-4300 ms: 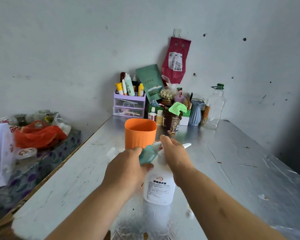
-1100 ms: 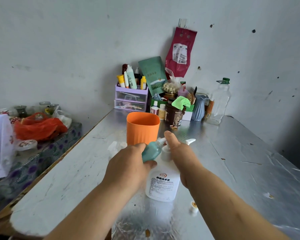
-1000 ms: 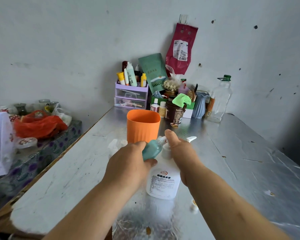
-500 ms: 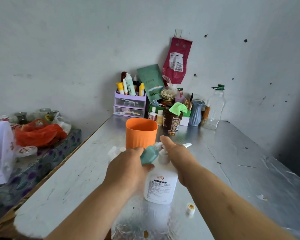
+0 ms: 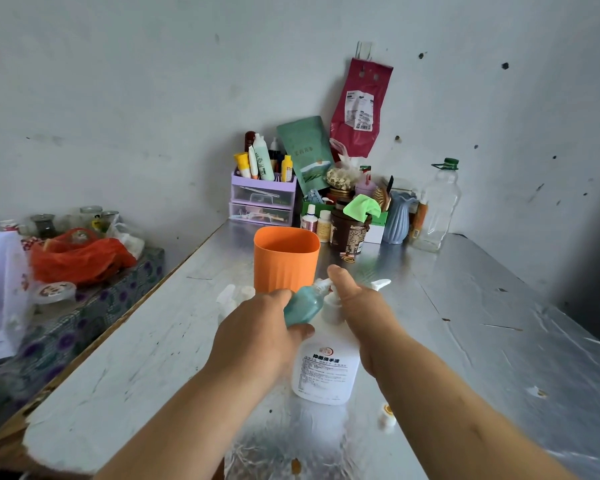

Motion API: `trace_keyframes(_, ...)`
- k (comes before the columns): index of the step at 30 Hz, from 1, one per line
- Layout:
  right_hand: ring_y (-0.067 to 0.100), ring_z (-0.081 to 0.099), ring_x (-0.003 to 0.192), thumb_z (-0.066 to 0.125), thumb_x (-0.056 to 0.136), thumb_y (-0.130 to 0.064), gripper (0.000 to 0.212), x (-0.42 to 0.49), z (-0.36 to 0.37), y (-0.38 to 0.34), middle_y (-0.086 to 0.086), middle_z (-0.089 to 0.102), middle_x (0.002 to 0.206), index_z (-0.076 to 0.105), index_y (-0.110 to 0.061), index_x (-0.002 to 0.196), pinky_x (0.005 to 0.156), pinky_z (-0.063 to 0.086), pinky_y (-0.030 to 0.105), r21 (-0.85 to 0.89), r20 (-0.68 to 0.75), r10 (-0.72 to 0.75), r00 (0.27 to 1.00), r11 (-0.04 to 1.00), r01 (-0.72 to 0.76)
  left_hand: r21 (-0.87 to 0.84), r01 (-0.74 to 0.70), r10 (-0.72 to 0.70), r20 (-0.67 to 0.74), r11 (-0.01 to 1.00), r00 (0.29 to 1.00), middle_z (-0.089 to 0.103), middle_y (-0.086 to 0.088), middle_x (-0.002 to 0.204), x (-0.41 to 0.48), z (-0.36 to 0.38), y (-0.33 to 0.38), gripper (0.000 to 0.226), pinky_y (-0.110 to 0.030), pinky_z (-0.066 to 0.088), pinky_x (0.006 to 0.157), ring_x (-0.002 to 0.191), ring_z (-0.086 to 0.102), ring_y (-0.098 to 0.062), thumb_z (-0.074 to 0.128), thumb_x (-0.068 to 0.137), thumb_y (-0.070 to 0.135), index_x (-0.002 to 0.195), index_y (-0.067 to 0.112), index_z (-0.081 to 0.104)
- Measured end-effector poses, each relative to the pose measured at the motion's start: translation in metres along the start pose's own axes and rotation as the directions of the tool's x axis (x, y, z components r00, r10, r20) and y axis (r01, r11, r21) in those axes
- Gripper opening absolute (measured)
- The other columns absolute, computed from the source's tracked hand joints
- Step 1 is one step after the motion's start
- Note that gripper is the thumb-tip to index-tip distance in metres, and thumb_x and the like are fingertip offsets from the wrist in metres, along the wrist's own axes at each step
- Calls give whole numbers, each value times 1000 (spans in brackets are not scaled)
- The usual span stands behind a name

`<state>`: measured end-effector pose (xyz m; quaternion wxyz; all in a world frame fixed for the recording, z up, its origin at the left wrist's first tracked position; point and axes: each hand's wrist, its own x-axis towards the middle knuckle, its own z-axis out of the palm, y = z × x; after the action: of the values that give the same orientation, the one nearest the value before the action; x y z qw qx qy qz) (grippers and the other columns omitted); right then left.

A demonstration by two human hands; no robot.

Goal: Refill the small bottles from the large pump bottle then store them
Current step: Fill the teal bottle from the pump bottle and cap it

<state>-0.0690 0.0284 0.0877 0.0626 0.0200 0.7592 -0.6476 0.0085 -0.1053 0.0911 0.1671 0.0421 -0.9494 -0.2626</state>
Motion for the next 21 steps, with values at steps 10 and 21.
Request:
trace_keyframes(10, 28, 63, 93, 50, 81, -58, 46, -3, 2, -4, 9, 68, 97, 66, -17, 92, 88, 47, 38, -52, 15, 35, 999, 998, -34, 12, -1, 1, 16, 1000, 1000, 63, 9, 95, -2, 1, -1, 25, -30, 45, 68, 84, 60, -15, 64, 87, 48, 99, 30, 53)
trace_keyframes(21, 30, 62, 89, 51, 77, -59, 50, -8, 0, -9, 15, 68, 96, 66, -13, 89, 86, 48, 40, -40, 29, 30, 999, 999, -28, 27, 1, -1, 10, 1000, 1000, 63, 6, 93, -1, -4, 3, 28, -30, 44, 66, 84, 60, -19, 65, 85, 49, 88, 29, 45)
